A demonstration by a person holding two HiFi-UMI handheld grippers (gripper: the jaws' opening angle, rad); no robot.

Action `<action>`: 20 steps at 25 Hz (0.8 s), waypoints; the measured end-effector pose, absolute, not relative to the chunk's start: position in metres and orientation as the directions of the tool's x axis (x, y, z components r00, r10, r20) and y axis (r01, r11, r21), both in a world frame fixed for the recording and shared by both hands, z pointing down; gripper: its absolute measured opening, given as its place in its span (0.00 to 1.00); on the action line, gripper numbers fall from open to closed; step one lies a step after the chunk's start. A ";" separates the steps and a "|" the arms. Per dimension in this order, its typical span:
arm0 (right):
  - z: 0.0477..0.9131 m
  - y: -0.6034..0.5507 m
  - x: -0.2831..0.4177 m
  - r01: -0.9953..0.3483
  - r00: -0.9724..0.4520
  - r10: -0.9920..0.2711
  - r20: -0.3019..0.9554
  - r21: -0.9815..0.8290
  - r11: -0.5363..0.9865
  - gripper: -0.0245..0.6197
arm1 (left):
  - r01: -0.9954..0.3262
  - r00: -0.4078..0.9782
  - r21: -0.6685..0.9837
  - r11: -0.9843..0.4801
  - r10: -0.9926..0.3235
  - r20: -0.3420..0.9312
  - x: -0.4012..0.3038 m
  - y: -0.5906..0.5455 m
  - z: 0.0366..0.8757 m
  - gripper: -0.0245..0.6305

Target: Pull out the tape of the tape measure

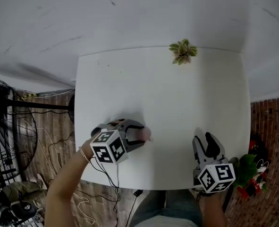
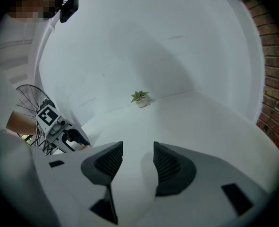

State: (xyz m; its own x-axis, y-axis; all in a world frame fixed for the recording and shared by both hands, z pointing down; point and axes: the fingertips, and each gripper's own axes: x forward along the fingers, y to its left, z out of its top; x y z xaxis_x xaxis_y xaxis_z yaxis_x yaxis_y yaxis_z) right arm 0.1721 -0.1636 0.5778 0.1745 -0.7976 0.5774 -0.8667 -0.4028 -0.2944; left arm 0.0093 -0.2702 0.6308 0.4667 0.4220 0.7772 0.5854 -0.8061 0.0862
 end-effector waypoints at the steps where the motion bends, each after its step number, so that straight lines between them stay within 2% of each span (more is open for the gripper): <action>1: 0.576 -0.163 0.172 -0.868 0.175 -0.800 0.574 -0.294 -0.401 0.35 | 0.562 0.482 0.096 -0.821 0.419 0.770 0.011 -0.271 0.629 0.37; 11: 0.540 -0.167 0.173 -0.891 0.162 -0.842 0.514 -0.292 -0.349 0.35 | 0.319 0.635 0.141 -0.937 0.322 0.702 0.018 -0.278 0.577 0.37; 20: 0.487 -0.187 0.152 -0.939 0.030 -0.905 0.424 -0.299 -0.171 0.34 | 0.021 0.759 0.232 -0.972 0.167 0.629 0.014 -0.279 0.510 0.37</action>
